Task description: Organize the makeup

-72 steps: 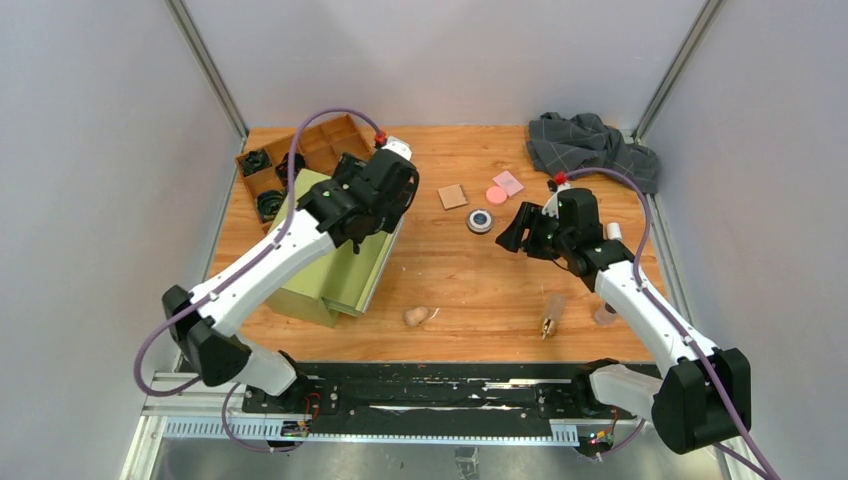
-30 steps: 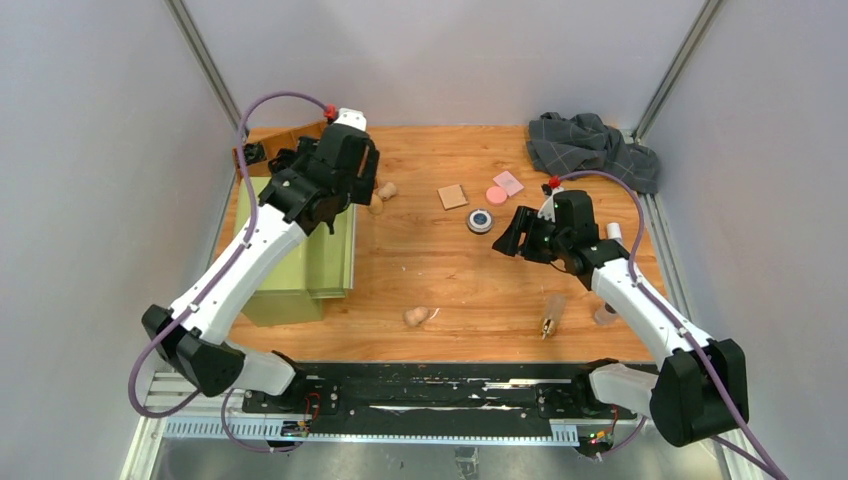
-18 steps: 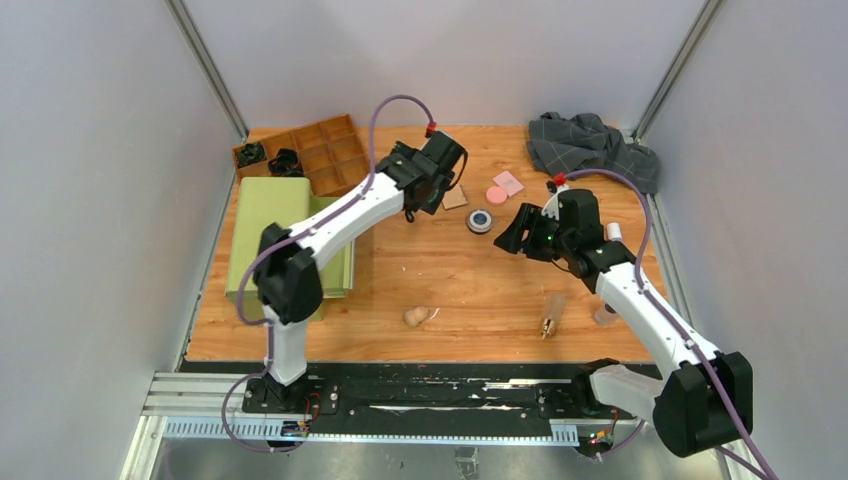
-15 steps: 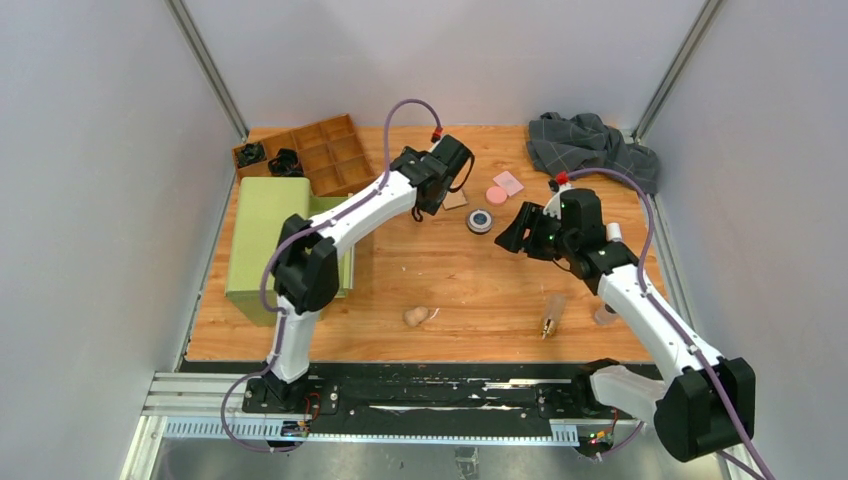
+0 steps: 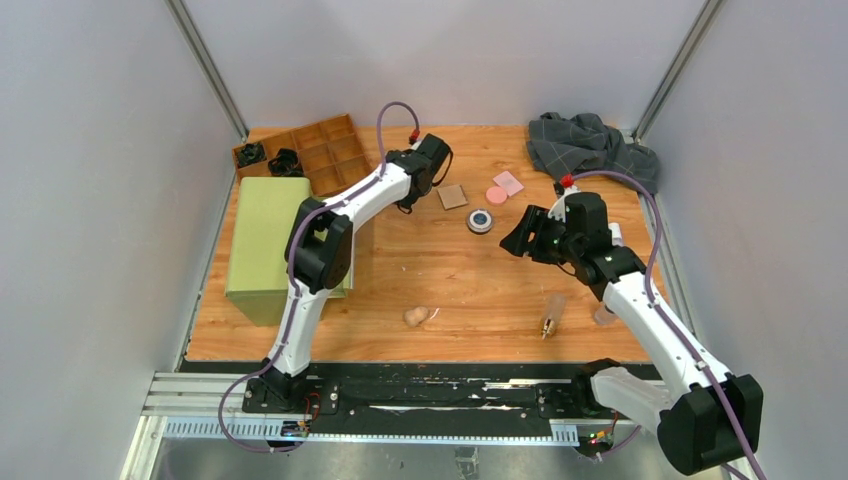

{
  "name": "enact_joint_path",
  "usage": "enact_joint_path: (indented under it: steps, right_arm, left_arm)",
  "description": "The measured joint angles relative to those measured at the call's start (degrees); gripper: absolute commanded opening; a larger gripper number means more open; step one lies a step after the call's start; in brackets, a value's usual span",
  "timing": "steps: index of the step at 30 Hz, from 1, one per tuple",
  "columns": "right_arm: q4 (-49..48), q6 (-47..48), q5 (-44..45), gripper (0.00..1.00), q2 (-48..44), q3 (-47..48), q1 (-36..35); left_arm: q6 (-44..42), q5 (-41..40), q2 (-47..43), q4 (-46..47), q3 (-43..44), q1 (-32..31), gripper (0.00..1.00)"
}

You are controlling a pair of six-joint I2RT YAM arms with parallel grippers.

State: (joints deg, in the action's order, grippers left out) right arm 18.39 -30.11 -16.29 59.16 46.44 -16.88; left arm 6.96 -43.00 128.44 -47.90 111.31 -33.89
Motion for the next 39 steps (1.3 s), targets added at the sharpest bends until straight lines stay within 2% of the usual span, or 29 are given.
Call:
enact_joint_path:
  steps: [7, 14, 25, 29, 33, 39]
  right_arm:
    - [0.11, 0.00, 0.09, 0.60, 0.50, 0.00, 0.00]
    - [0.26, 0.00, 0.55, 0.60, 0.83, 0.00, 0.00]
    - [0.39, 0.07, 1.07, 0.59, 4.13, 0.04, 0.00]
    - [0.35, 0.17, 1.05, 0.59, 4.48, 0.22, 0.00]
    - [0.02, 0.15, 0.96, 0.58, 5.38, 0.22, 0.00]
    - [-1.20, 0.15, -0.35, 0.58, 8.50, 0.22, 0.00]
  left_arm:
    - [-2.19, 3.02, 1.60, 2.62, -0.63, 3.26, 0.62]
    - [-2.93, 4.22, 4.87, 3.85, -0.42, 4.50, 0.59]
    - [-1.90, 5.31, 6.71, 4.20, -0.83, 4.94, 0.08]
    - [-2.10, 6.97, 4.83, 4.98, -3.02, 4.79, 0.01]
    - [-2.08, 8.02, 0.26, 4.44, -7.15, 3.63, 0.00]
    - [-0.26, 9.90, -15.96, 2.25, -14.29, -1.38, 0.00]
